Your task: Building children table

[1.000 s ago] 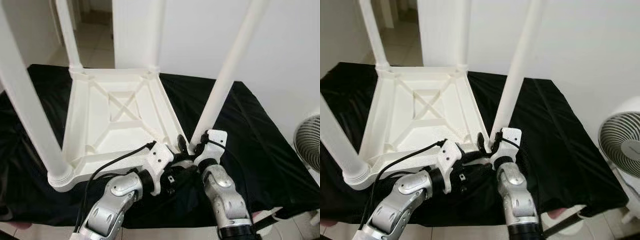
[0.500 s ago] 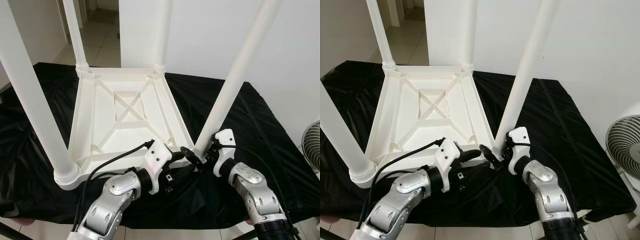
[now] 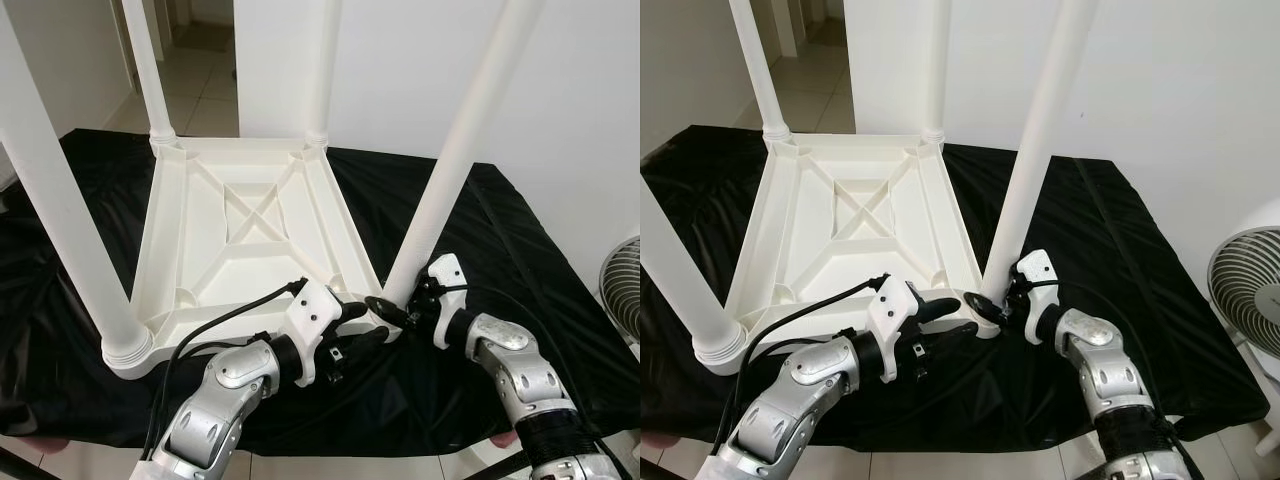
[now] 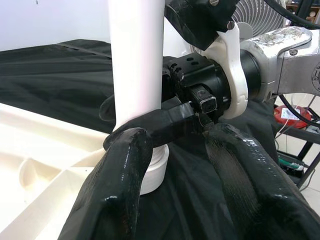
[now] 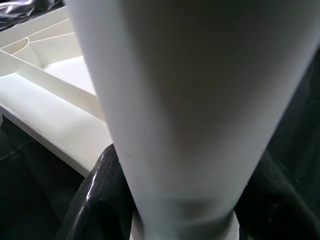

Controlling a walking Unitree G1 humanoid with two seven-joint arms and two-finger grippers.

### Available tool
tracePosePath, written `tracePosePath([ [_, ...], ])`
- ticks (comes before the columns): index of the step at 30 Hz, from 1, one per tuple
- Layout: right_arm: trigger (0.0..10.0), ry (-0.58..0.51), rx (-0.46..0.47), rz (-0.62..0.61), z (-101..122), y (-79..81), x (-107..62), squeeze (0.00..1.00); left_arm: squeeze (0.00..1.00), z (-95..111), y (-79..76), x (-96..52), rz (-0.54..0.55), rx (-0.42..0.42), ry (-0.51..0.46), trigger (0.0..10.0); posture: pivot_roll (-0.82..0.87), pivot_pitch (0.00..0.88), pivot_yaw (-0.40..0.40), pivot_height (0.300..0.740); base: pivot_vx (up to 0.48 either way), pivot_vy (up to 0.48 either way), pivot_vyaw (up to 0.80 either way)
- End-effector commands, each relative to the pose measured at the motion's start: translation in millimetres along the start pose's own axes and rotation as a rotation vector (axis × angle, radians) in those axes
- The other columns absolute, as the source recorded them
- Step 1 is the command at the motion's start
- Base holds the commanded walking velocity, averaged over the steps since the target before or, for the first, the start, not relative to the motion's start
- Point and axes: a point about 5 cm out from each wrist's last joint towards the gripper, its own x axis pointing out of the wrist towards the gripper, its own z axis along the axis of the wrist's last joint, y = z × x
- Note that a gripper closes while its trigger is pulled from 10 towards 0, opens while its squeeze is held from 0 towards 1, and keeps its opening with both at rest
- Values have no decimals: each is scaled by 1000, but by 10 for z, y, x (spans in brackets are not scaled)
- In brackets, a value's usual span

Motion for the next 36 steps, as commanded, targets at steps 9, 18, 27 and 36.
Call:
tracePosePath([
  [9,0,0,-7,-12,-44,35,-9,0,0,-24,51,3,74,33,19,10000,7,45,-73,740,0,0,0],
  [18,0,-71,82,-257,-69,227,5,0,0,-67,78,1,114,38,51,10000,-4,53,-77,740,0,0,0],
  [27,0,-98,161,-478,-13,362,102,0,0,-130,114,-24,119,25,74,10000,-24,58,-82,740,0,0,0],
  [36,0,-84,191,-707,31,376,183,0,0,-193,199,-36,161,12,104,10000,-33,59,-86,740,0,0,0],
])
